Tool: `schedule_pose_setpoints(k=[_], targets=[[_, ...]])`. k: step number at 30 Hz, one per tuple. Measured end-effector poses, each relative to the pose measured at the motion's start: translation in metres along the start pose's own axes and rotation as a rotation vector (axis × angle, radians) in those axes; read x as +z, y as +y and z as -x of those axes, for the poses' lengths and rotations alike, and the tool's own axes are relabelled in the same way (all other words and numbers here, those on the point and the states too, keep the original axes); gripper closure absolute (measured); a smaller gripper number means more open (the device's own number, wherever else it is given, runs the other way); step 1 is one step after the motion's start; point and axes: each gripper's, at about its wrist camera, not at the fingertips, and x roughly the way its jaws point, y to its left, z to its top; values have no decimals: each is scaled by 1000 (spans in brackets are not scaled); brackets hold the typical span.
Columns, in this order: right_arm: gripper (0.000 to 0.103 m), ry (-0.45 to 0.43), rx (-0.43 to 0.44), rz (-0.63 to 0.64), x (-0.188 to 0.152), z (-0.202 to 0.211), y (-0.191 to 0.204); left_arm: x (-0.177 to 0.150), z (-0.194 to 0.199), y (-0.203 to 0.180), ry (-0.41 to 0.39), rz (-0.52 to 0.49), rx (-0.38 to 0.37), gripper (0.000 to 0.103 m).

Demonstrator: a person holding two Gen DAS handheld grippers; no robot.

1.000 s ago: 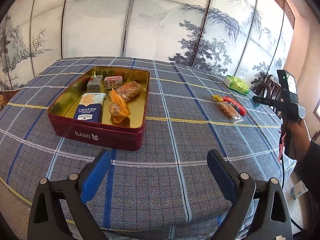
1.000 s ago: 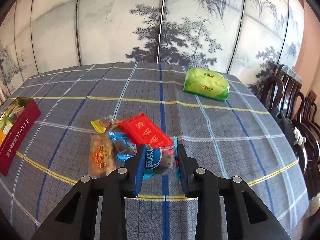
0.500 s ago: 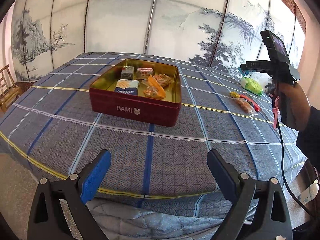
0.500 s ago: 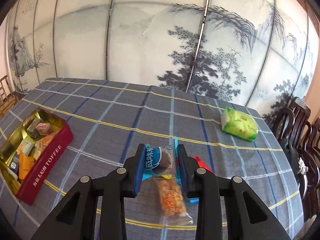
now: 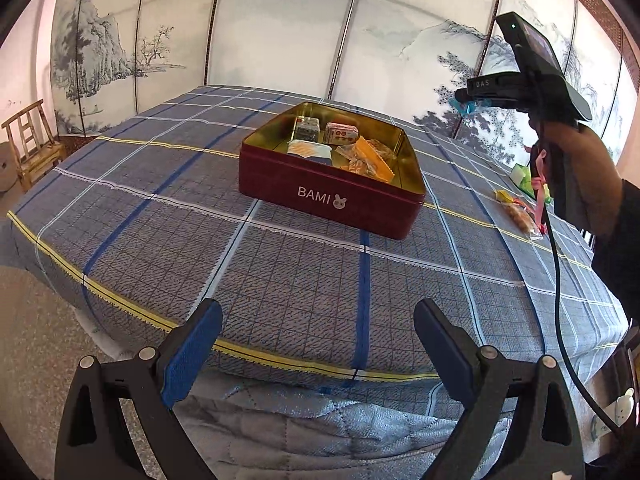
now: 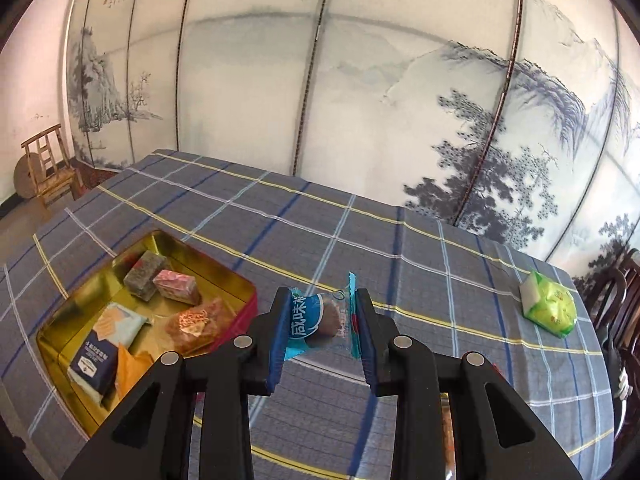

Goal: Organize snacks
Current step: 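Carry the blue candy into the tin and open the right gripper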

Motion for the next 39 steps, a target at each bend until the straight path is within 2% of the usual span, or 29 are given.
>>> schedule_pose_setpoints(k=[10, 21, 39], targets=[[71, -2, 63, 68, 7, -6, 56, -8, -2, 16, 28, 35, 25, 8], [70, 41, 102, 93, 0, -17, 83, -11, -1, 20, 30, 38, 14, 8], [70, 114, 95, 138, -15, -48, 117, -15, -7, 35, 52, 66, 26, 8]])
